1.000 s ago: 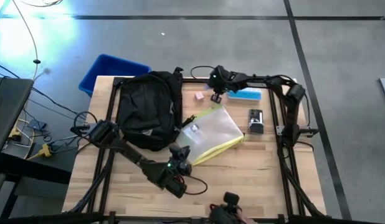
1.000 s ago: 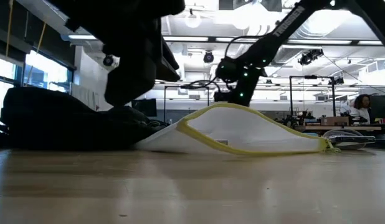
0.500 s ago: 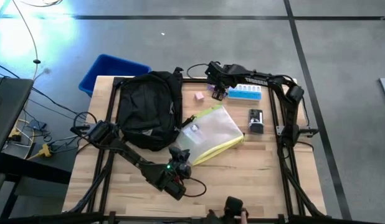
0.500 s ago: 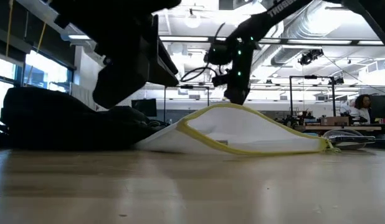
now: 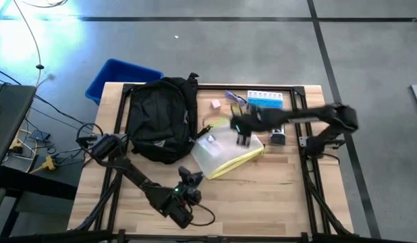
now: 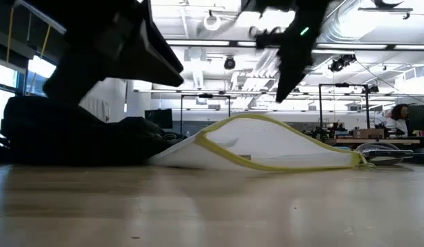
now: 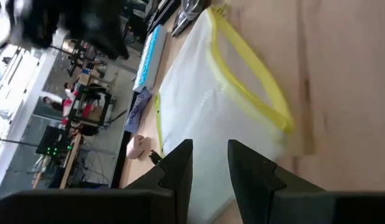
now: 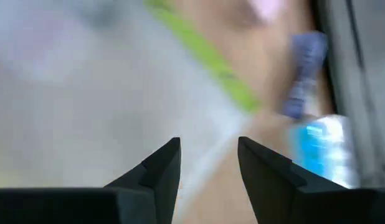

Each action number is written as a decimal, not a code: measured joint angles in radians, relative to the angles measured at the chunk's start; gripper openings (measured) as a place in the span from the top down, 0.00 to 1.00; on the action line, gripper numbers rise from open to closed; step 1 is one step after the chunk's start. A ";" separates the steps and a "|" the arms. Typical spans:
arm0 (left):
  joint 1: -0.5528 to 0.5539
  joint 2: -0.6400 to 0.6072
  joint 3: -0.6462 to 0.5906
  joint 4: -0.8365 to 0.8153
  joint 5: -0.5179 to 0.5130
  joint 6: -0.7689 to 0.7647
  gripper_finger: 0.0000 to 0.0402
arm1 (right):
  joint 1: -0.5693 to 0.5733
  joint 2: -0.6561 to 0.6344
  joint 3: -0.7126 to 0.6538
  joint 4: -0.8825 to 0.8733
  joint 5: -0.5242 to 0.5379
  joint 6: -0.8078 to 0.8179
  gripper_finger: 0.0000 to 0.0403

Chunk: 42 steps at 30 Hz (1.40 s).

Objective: Unpack backpack
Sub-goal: Remove the green earphone from the yellow zip bag

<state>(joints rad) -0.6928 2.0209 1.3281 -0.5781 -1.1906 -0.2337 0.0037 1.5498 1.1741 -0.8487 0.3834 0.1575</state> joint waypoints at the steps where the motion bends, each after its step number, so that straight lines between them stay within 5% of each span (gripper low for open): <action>1: -0.003 0.000 0.003 0.000 0.000 0.000 0.79 | 0.067 -0.035 -0.043 0.060 0.000 0.055 0.65; 7: 0.005 0.000 0.025 0.002 -0.024 0.000 0.79 | 0.437 -0.103 -0.337 0.778 0.077 0.179 0.65; 11: 0.014 0.000 0.032 0.002 -0.025 -0.001 0.79 | 0.516 -0.050 -0.458 1.109 0.076 0.158 0.65; 25: 0.148 0.000 0.034 -0.015 0.051 -0.102 0.79 | 0.363 0.188 -0.475 1.151 -0.064 0.187 0.60; 34: 0.207 0.000 0.033 -0.092 0.150 -0.210 0.79 | 0.268 0.205 -0.473 1.181 -0.079 0.054 0.38; 42: 0.198 0.000 0.033 -0.086 0.150 -0.211 0.79 | 0.165 0.205 -0.473 1.238 -0.150 -0.088 0.37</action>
<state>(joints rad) -0.4946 2.0209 1.3613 -0.6636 -1.0405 -0.4450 0.1686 1.7546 0.7010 0.3896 0.2339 0.0693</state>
